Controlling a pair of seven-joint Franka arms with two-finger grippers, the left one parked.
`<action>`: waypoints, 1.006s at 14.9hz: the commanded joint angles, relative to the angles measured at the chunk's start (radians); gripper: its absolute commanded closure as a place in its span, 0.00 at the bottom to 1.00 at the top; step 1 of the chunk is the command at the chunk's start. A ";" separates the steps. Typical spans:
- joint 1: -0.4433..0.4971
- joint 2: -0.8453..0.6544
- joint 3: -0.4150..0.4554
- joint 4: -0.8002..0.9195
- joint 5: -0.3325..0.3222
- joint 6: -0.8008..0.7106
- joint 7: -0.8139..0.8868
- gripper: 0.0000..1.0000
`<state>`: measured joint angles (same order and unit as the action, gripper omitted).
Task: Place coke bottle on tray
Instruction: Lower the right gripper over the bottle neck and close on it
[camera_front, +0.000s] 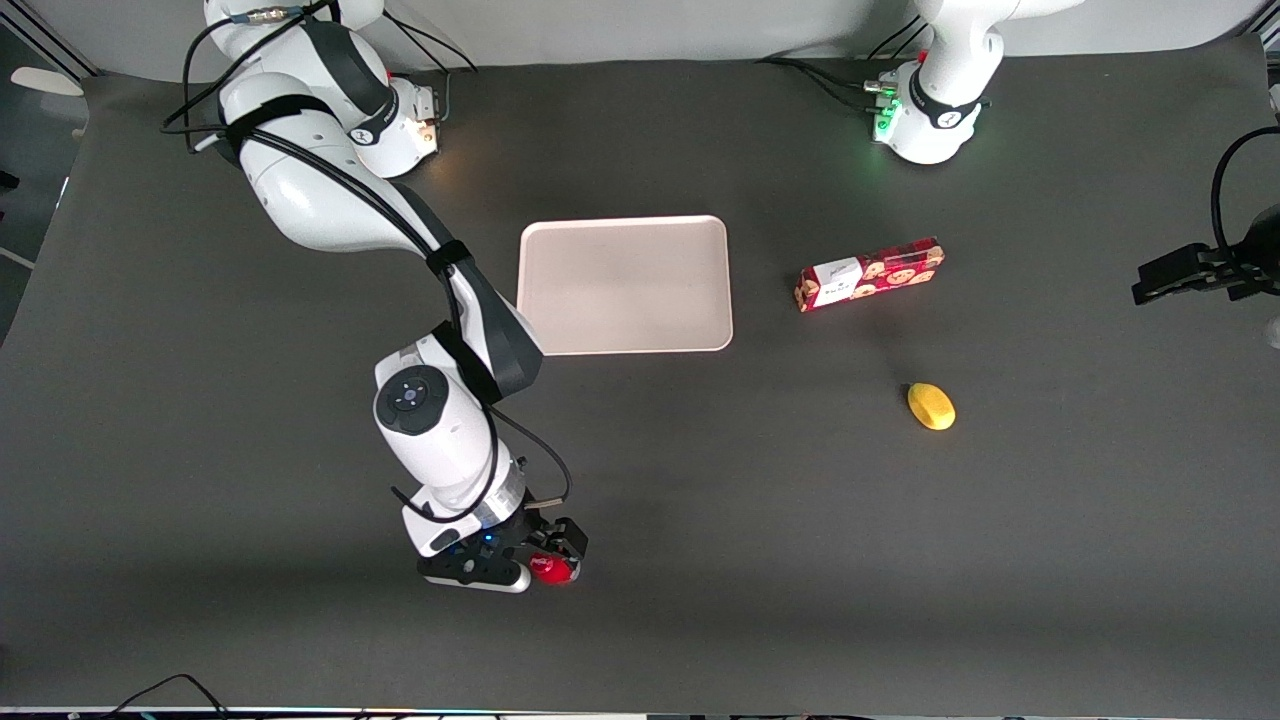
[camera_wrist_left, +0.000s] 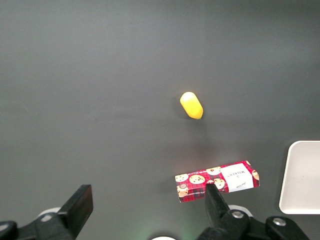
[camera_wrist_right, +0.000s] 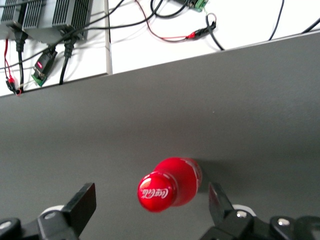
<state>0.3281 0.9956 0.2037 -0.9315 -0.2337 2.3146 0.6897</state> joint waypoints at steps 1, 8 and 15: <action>0.011 0.028 -0.006 0.051 -0.024 -0.027 0.030 0.00; 0.011 0.028 -0.050 0.053 -0.033 -0.020 0.002 0.13; 0.017 0.028 -0.040 0.053 -0.032 -0.012 0.017 0.22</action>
<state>0.3342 1.0036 0.1615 -0.9160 -0.2422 2.3032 0.6890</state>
